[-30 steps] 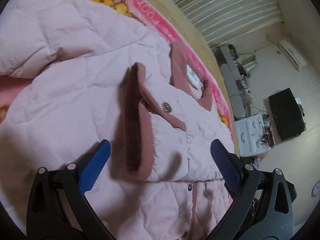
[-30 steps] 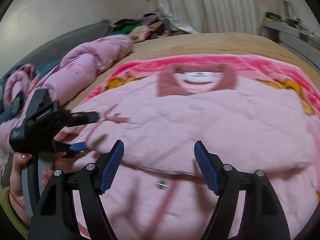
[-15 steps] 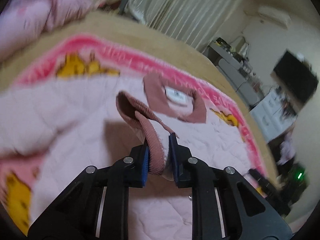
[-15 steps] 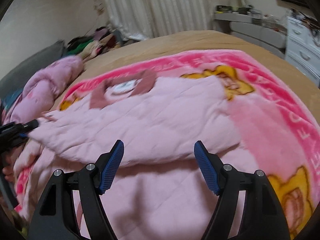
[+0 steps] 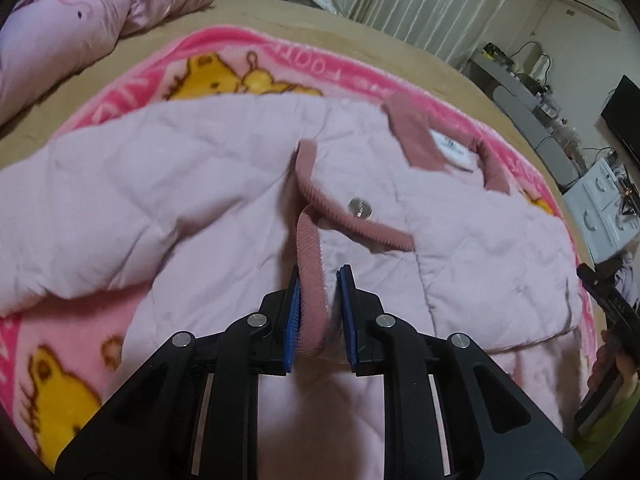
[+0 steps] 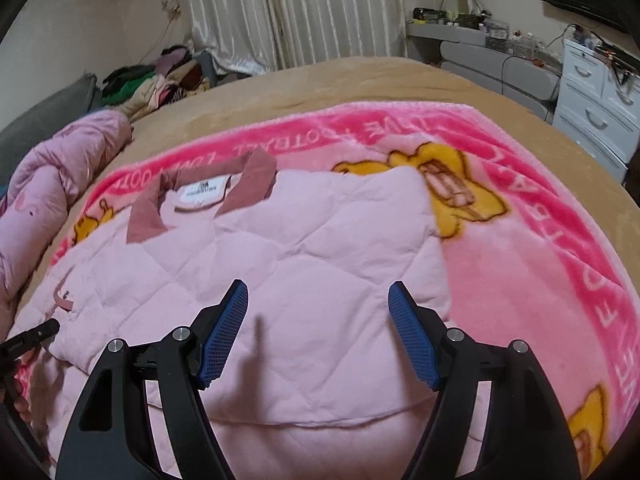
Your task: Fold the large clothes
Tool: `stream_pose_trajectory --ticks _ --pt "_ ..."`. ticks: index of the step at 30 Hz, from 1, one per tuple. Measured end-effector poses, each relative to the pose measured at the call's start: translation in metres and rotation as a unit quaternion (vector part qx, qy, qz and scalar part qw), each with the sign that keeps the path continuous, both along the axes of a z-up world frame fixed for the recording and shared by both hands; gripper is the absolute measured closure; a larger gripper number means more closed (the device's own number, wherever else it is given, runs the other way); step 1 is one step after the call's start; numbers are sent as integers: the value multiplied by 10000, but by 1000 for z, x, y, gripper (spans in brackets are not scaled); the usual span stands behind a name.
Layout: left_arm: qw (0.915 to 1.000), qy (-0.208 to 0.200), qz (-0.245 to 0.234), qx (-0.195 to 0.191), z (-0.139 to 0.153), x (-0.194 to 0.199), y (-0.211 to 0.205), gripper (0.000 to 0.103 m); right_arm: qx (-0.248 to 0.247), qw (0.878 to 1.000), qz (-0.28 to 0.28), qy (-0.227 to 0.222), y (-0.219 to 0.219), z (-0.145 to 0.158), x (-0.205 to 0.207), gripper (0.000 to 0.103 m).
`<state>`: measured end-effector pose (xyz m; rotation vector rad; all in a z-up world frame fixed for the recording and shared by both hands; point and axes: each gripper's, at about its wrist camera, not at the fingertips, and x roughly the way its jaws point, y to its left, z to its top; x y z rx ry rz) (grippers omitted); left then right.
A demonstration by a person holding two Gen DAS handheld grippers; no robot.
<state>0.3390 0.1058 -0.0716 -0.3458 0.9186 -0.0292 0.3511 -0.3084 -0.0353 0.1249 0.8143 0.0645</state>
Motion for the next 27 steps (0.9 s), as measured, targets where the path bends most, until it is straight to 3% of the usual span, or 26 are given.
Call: stream_pose_trajectory --ticks 5,13,17,20,27 --pt "10000 14 -12 41 -3 -5 -1 91 -86 9979 -110 628 0 -32 16 31" --pt "9998 108 -27 -141 -9 -3 2 90 -217 9977 -163 624 4 -46 18 30" --pt "9999 136 -57 -52 -10 -4 -1 85 -343 9976 -267 547 10 -41 8 27" --pt "9998 151 -89 106 -7 -7 -1 79 -298 9986 -167 411 16 -30 -9 11" --pt "9995 219 -146 182 1 -15 0 64 -94 9997 28 219 27 -10 -35 5"
